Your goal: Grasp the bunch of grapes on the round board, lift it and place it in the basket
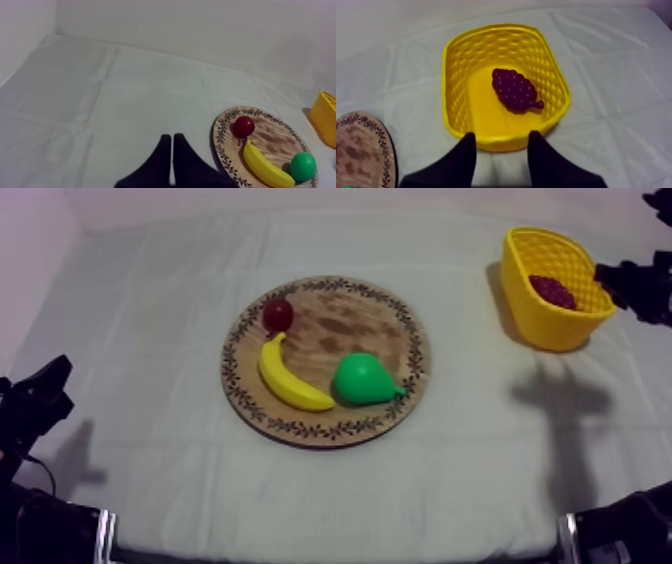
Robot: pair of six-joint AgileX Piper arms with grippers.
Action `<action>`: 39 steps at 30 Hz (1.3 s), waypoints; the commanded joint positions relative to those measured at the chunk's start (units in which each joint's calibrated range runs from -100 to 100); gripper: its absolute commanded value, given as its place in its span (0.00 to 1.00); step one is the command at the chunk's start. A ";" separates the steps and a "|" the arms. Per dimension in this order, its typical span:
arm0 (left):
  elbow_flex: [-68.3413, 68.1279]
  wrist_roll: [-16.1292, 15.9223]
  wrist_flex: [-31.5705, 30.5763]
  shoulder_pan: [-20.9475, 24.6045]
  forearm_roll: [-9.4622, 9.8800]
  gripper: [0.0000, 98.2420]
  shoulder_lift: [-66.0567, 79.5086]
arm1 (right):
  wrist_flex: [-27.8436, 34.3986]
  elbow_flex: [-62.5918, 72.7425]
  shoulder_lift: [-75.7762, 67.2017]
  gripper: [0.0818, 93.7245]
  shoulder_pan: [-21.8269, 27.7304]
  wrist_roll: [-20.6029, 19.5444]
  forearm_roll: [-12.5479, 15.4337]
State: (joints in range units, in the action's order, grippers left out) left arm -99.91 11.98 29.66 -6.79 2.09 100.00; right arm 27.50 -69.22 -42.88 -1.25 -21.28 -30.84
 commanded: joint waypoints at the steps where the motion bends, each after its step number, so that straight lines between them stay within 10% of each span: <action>1: 0.02 0.01 0.01 0.02 -0.01 0.00 0.00 | -0.29 -4.69 -5.31 0.30 -0.25 -2.51 -1.87; 10: 0.02 0.01 0.01 0.02 -0.01 0.00 0.00 | -2.94 -14.13 -19.40 0.19 0.90 -1.84 0.46; 20: 0.02 0.01 0.01 0.02 -0.01 0.00 0.00 | -6.42 -24.54 -33.74 0.15 3.30 8.79 11.33; 31: 0.02 -0.01 0.01 0.02 -0.01 0.00 0.00 | -3.51 -30.37 -45.96 0.03 4.73 26.59 29.48; 39: 0.02 -0.02 0.01 0.02 -0.01 0.00 0.00 | 4.86 -30.54 -52.13 0.01 4.54 28.50 32.32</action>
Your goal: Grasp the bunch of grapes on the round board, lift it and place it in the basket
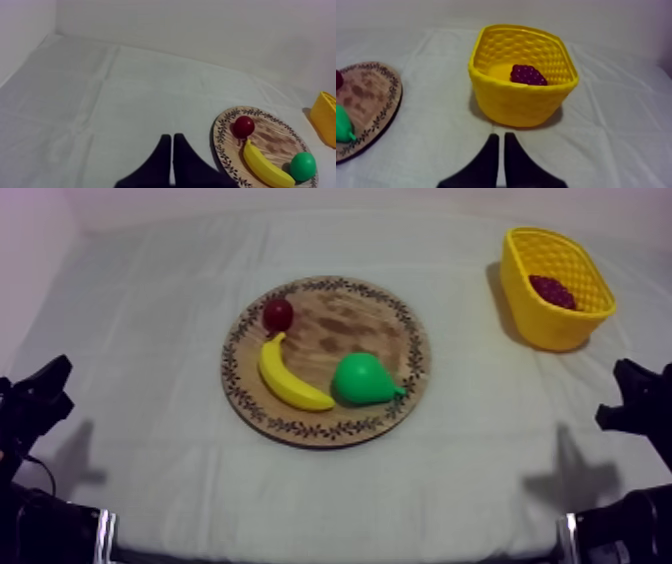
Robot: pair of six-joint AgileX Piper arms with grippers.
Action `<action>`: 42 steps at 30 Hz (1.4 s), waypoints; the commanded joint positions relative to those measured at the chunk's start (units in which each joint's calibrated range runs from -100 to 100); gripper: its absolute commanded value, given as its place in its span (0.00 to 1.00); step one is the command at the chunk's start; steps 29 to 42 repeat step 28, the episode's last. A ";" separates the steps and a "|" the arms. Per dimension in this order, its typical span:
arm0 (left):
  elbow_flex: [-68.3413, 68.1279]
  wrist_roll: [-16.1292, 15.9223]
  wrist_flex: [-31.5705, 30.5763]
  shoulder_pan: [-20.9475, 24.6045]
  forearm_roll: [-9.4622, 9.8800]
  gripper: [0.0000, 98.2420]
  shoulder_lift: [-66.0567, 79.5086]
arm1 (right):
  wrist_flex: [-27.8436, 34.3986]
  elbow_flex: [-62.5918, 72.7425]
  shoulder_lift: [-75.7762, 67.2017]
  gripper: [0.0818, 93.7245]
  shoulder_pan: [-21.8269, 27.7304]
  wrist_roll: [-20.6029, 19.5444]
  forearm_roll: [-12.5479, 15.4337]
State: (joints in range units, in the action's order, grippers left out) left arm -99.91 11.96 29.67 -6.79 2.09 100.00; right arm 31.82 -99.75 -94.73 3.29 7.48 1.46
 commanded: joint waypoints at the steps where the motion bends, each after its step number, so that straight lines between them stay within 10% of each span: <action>1: 0.02 0.00 -0.01 0.02 -0.01 0.00 0.00 | 0.95 -0.02 -0.48 0.01 0.04 -0.34 0.04; 42: 0.02 0.03 -0.01 0.02 -0.01 0.00 0.00 | 2.05 -0.02 -0.94 0.00 0.16 3.29 0.08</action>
